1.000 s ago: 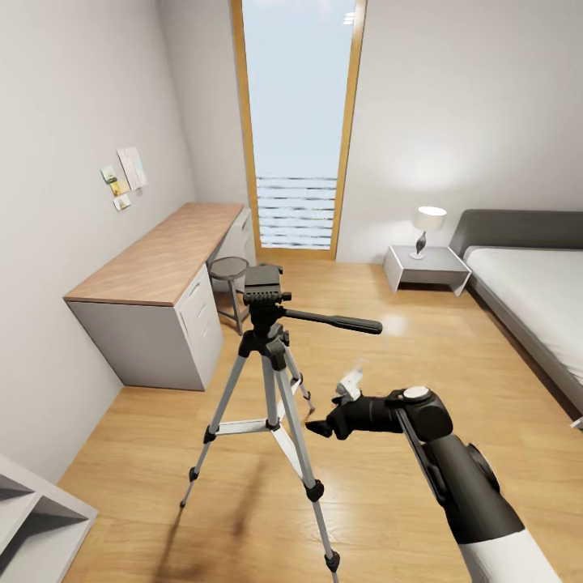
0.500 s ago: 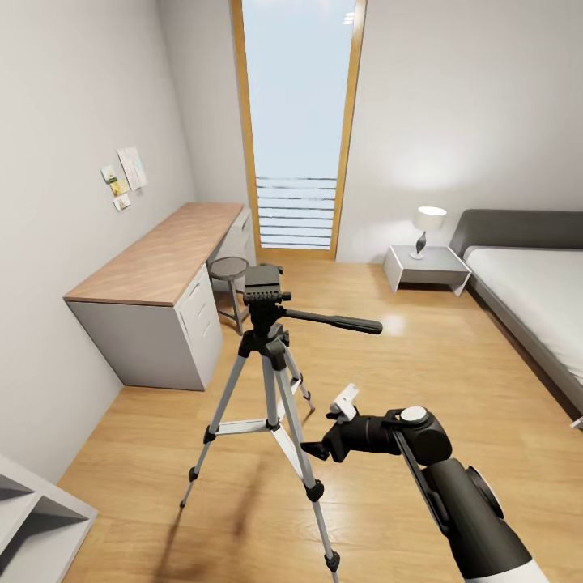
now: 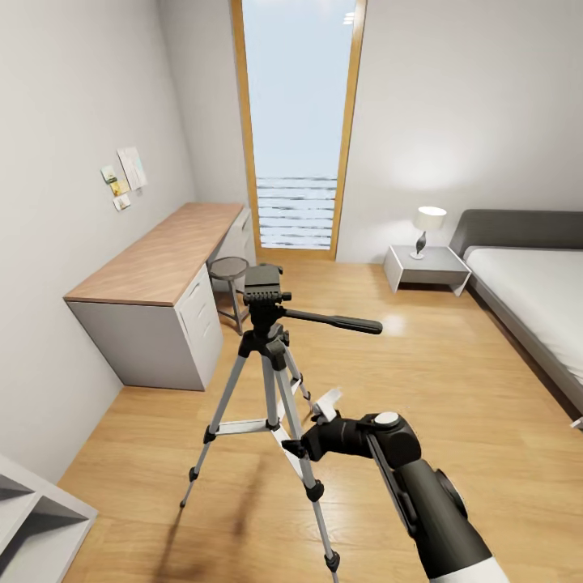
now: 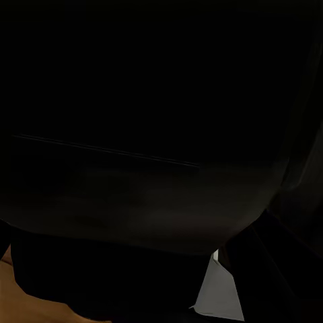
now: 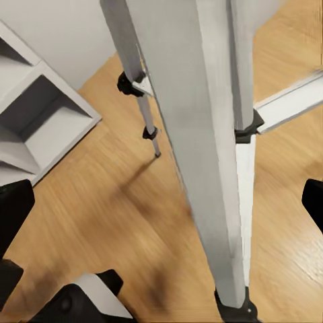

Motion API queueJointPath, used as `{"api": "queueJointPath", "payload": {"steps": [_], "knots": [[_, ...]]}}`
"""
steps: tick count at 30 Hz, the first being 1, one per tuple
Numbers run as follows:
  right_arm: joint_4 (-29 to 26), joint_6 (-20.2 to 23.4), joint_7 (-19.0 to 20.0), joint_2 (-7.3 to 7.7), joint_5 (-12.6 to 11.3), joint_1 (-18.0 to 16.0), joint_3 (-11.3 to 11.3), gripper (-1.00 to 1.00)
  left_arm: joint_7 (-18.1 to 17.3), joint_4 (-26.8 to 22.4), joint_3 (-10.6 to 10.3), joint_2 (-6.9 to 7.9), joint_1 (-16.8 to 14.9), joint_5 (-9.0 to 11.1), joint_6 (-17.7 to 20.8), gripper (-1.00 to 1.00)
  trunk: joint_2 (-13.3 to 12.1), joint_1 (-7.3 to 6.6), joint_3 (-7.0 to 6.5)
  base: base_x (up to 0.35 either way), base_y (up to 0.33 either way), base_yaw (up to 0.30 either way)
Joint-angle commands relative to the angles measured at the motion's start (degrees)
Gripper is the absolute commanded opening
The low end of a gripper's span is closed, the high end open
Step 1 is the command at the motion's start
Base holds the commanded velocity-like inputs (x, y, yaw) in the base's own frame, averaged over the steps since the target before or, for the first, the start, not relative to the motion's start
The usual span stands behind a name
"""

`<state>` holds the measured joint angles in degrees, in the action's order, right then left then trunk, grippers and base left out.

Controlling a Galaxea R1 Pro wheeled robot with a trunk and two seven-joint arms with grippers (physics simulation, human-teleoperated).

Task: Attach the digital camera to the camera tripod in the bedroom.

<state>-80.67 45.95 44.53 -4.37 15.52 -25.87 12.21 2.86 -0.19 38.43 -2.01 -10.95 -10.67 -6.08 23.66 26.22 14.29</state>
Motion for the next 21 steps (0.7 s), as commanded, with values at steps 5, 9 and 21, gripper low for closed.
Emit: {"api": "queueJointPath", "payload": {"steps": [5, 9, 21], "knots": [[2.3, -0.1, -3.4, -1.99, 0.6, 0.0, -0.3, 1.0, 0.2, 0.0, 0.4, -0.01, 0.0, -0.6, -0.2, -1.0, 0.1, 0.03, 0.1, 0.0, 0.0, 0.0], [2.7, -0.2, -4.5, -2.44, 0.6, -0.1, -0.3, 1.0, 0.2, 0.0, 0.4, -0.01, 0.0, -0.7, -0.2, -1.0, 0.1, 0.03, 0.1, 0.0, 0.0, 0.0], [2.6, -0.3, -6.0, -5.63, 0.8, 0.0, -2.7, 1.0, 0.2, 0.0, 0.4, -0.01, 0.0, -0.7, -0.2, -1.0, 0.1, 0.03, 0.1, 0.0, 0.0, 0.0]]}}
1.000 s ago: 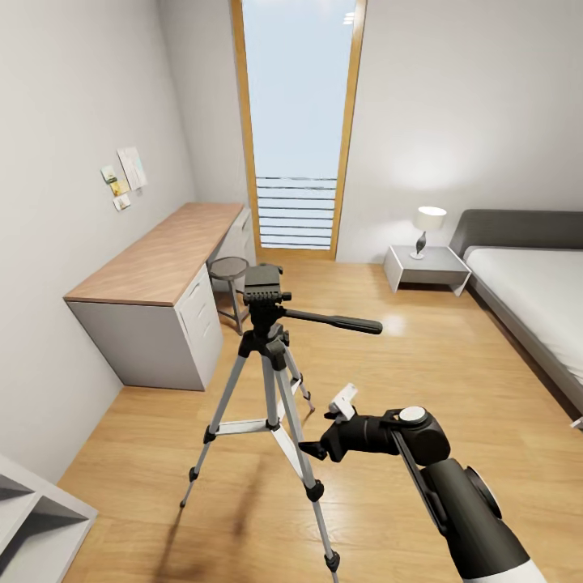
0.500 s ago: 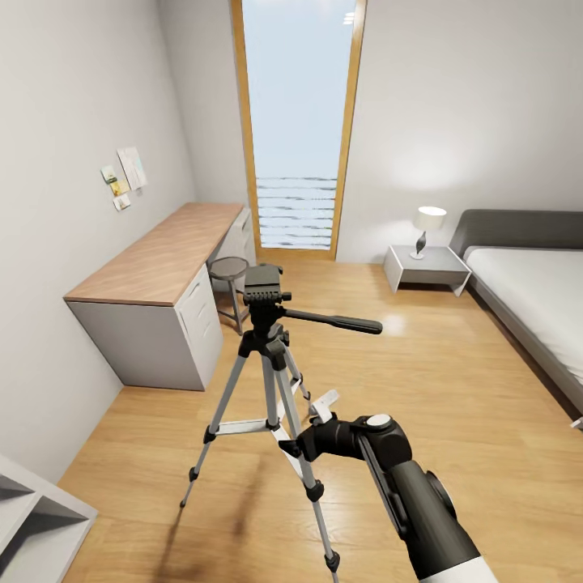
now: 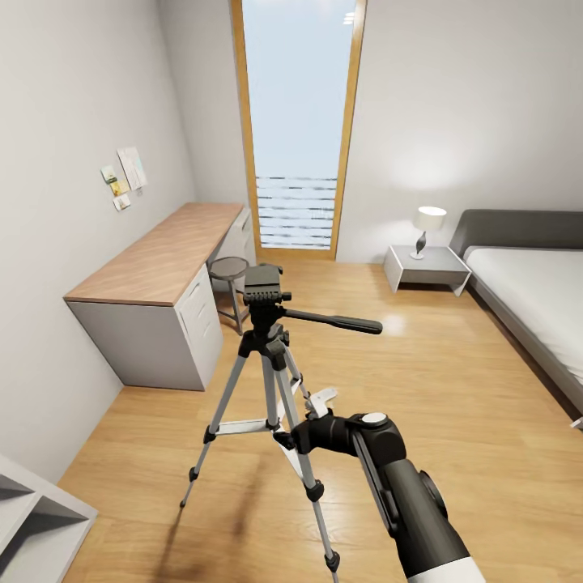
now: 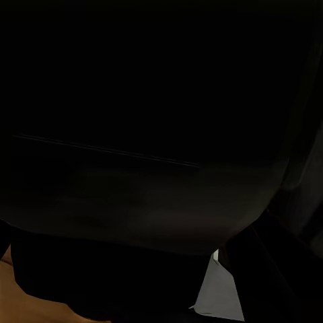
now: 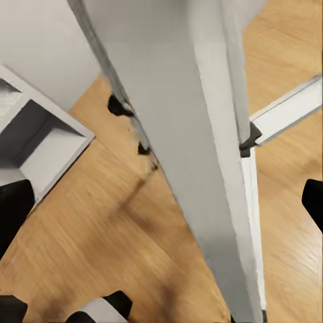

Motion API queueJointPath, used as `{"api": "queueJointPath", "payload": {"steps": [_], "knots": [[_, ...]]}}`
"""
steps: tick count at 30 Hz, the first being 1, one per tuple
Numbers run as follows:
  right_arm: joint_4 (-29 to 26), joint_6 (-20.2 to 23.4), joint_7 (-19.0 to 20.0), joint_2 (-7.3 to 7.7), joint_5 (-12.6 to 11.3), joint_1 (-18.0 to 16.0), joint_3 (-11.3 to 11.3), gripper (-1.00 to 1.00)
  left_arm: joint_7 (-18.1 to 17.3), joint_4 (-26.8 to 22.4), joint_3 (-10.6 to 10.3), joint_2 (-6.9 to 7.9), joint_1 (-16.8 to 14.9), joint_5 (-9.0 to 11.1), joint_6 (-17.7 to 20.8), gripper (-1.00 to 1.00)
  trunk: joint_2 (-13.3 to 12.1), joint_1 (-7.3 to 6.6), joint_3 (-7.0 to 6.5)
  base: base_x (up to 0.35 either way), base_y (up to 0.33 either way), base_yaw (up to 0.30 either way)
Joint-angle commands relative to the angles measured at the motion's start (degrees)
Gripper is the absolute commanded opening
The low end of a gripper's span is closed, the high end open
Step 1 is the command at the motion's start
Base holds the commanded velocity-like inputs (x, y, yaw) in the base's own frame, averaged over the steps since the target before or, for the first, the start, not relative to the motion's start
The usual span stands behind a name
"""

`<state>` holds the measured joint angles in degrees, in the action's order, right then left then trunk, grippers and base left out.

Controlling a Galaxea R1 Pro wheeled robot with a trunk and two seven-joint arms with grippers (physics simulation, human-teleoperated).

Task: Attach the digital camera to the camera tripod in the bedroom.

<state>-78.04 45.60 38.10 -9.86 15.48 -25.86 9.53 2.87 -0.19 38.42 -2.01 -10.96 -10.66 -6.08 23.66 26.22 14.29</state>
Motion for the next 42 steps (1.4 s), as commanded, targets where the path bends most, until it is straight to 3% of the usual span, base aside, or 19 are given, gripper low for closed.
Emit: {"api": "queueJointPath", "payload": {"steps": [1, 7, 16, 21, 23, 36, 42], "knots": [[0.0, 0.1, -0.3, -0.14, 1.0, 0.0, 0.0, 1.0, 0.2, 0.0, 0.4, -0.01, 0.0, -0.7, -0.2, -1.0, 0.1, 0.03, 0.1, 0.0, 0.0, 0.0], [0.5, 0.2, -3.3, -0.14, 0.8, -0.3, 0.2, 1.0, 0.2, 0.0, 0.4, -0.01, 0.0, -0.6, -0.2, -1.0, 0.1, 0.03, 0.1, 0.0, 0.0, 0.0], [2.1, -0.5, -4.1, -0.14, 0.5, -0.5, 0.2, 1.0, 0.2, 0.0, 0.4, -0.01, 0.0, -0.7, -0.2, -1.0, 0.1, 0.03, 0.1, 0.0, 0.0, 0.0], [3.8, -4.4, -4.2, -0.14, 0.7, -0.5, 0.2, 1.0, 0.2, 0.0, 0.4, -0.01, 0.0, -0.6, -0.2, -1.0, 0.1, 0.03, 0.1, 0.0, 0.0, 0.0], [5.3, -8.5, -4.2, -0.14, 0.8, -0.5, 0.2, 1.0, 0.2, 0.0, 0.4, -0.01, 0.0, -0.6, -0.2, -1.0, 0.1, 0.03, 0.1, 0.0, 0.0, 0.0], [11.4, -16.2, -4.3, -0.14, 0.6, -0.5, 0.0, 1.0, 0.2, 0.0, 0.4, -0.01, 0.0, -0.6, -0.2, -1.0, 0.1, 0.03, 0.1, 0.0, 0.0, 0.0], [11.3, -17.9, -5.3, -0.14, 0.8, -0.5, 0.0, 1.0, 0.2, 0.0, 0.4, -0.01, 0.0, -0.6, -0.2, -1.0, 0.1, 0.03, 0.1, 0.0, 0.0, 0.0]]}}
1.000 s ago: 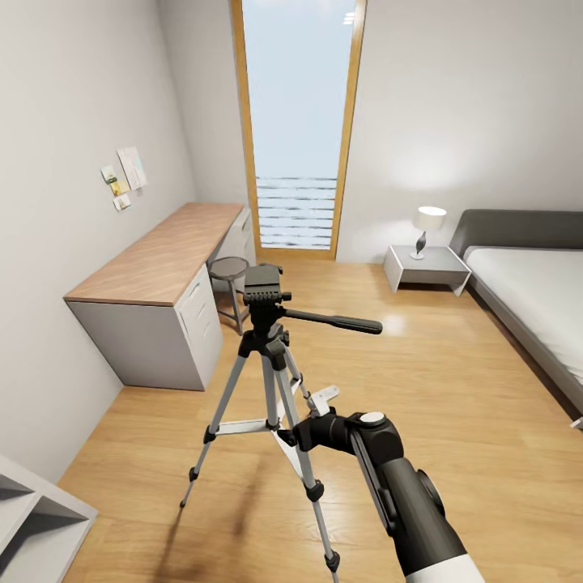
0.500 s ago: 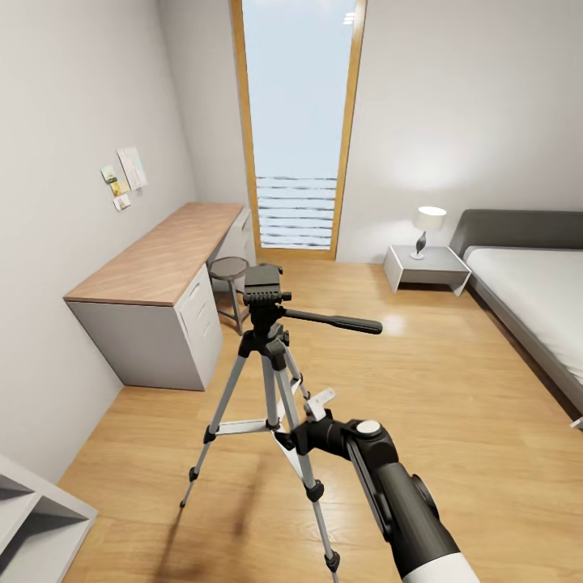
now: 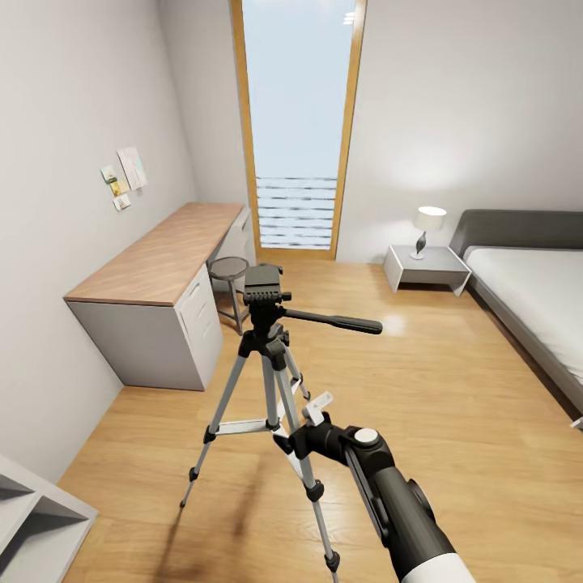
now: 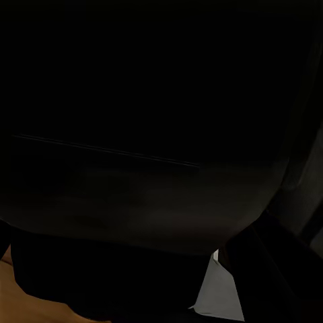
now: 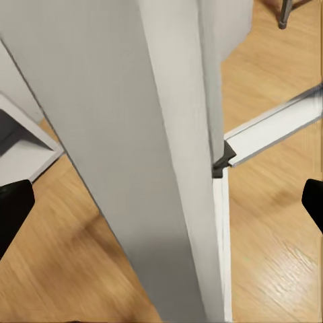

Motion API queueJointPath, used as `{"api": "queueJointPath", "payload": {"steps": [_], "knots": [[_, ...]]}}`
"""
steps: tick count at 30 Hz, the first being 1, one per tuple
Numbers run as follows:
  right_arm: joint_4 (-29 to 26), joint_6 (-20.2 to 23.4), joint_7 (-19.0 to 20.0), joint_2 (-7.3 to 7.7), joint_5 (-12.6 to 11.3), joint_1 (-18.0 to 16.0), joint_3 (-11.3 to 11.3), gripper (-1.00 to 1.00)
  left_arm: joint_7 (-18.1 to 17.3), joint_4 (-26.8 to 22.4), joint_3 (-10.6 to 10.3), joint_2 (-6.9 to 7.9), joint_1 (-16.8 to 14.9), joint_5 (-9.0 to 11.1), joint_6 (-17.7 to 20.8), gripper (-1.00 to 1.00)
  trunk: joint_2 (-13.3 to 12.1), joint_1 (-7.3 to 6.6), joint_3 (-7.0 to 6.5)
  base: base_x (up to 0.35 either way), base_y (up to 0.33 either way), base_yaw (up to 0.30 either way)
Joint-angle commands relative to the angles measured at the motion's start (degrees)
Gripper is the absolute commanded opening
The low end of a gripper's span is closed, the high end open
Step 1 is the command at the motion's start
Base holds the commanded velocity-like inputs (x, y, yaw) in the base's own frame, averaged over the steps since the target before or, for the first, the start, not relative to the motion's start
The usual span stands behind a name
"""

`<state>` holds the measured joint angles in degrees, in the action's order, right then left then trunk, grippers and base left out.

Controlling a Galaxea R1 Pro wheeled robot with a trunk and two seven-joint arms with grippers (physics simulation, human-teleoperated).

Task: Attach the digital camera to the camera tripod in the bedroom.

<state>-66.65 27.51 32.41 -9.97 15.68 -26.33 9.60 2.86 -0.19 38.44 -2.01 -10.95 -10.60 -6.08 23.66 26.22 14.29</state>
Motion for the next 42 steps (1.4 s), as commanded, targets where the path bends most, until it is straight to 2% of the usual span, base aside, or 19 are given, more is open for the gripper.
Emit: {"api": "queueJointPath", "payload": {"steps": [1, 5, 12, 32, 42], "knots": [[-0.2, -0.3, 0.3, -0.03, 0.6, 0.0, -0.1, 1.0, 0.2, 0.0, 0.4, -0.01, 0.0, -0.7, -0.2, -1.0, 0.1, 0.03, 0.1, 0.0, 0.0, 0.0], [-0.1, -3.2, 0.0, -0.03, 0.7, 0.0, 0.1, 1.0, 0.2, 0.0, 0.4, -0.01, 0.0, -0.7, -0.2, -1.0, 0.1, 0.03, 0.1, 0.0, 0.0, 0.0], [0.0, -4.4, -0.1, -0.03, 1.1, 0.0, 0.5, 1.0, 0.2, 0.0, 0.4, -0.01, 0.0, -0.7, -0.2, -1.0, 0.1, 0.03, 0.1, 0.0, 0.0, 0.0], [0.8, -4.6, -1.1, -0.03, 1.3, 0.0, 0.5, 1.0, 0.2, 0.0, 0.4, -0.01, 0.0, -0.7, -0.2, -1.0, 0.1, 0.03, 0.1, 0.0, 0.0, 0.0], [1.5, -3.0, -1.5, -0.03, 0.8, -0.3, 0.5, 1.0, 0.2, 0.0, 0.4, -0.01, 0.0, -0.7, -0.2, -1.0, 0.1, 0.03, 0.1, 0.0, 0.0, 0.0]]}}
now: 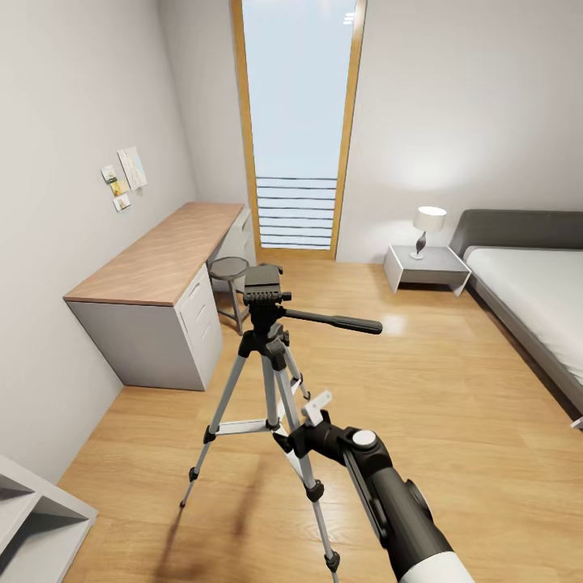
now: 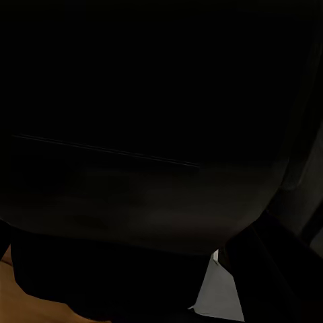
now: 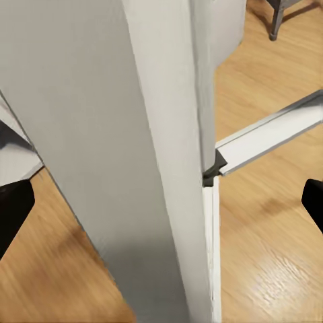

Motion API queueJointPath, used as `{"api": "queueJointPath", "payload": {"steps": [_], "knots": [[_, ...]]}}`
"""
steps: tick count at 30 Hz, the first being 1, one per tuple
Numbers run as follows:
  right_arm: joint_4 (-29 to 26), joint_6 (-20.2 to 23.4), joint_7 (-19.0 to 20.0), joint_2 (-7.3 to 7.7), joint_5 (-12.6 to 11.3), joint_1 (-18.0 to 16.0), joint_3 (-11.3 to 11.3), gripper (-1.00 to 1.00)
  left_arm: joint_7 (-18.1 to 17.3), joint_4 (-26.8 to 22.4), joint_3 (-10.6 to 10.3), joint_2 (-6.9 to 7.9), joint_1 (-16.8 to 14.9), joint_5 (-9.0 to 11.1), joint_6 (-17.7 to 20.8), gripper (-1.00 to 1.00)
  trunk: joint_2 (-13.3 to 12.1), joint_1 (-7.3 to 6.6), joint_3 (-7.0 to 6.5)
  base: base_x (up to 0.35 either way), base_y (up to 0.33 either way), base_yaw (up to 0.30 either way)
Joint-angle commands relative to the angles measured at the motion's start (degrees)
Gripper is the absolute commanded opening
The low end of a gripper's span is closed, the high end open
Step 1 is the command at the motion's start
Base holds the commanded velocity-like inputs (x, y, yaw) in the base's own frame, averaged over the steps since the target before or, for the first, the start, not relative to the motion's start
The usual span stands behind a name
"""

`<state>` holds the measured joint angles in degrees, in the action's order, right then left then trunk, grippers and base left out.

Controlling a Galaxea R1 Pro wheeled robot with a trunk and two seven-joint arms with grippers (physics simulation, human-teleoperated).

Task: Attach the digital camera to the camera tripod in the bedroom.

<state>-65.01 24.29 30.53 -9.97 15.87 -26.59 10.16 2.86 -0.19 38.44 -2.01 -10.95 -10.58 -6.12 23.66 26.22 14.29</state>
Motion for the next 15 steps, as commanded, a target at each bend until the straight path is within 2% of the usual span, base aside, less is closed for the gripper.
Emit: {"api": "queueJointPath", "payload": {"steps": [1, 8, 15], "knots": [[-0.1, 0.5, 0.4, -0.03, 0.5, -0.3, -0.1, 1.0, 0.2, 0.0, 0.4, -0.01, 0.0, -0.7, -0.2, -1.0, 0.1, 0.03, 0.1, 0.0, 0.0, 0.0], [0.0, 4.1, 0.3, -0.03, 0.1, -3.9, -0.1, 1.0, 0.2, 0.0, 0.4, -0.01, 0.0, -0.7, -0.2, -1.0, 0.1, 0.03, 0.1, 0.0, 0.0, 0.0], [-0.1, 5.5, 0.3, -0.03, 0.0, -5.1, -0.1, 1.0, 0.2, 0.0, 0.4, -0.01, 0.0, -0.7, -0.2, -1.0, 0.1, 0.03, 0.1, 0.0, 0.0, 0.0]]}}
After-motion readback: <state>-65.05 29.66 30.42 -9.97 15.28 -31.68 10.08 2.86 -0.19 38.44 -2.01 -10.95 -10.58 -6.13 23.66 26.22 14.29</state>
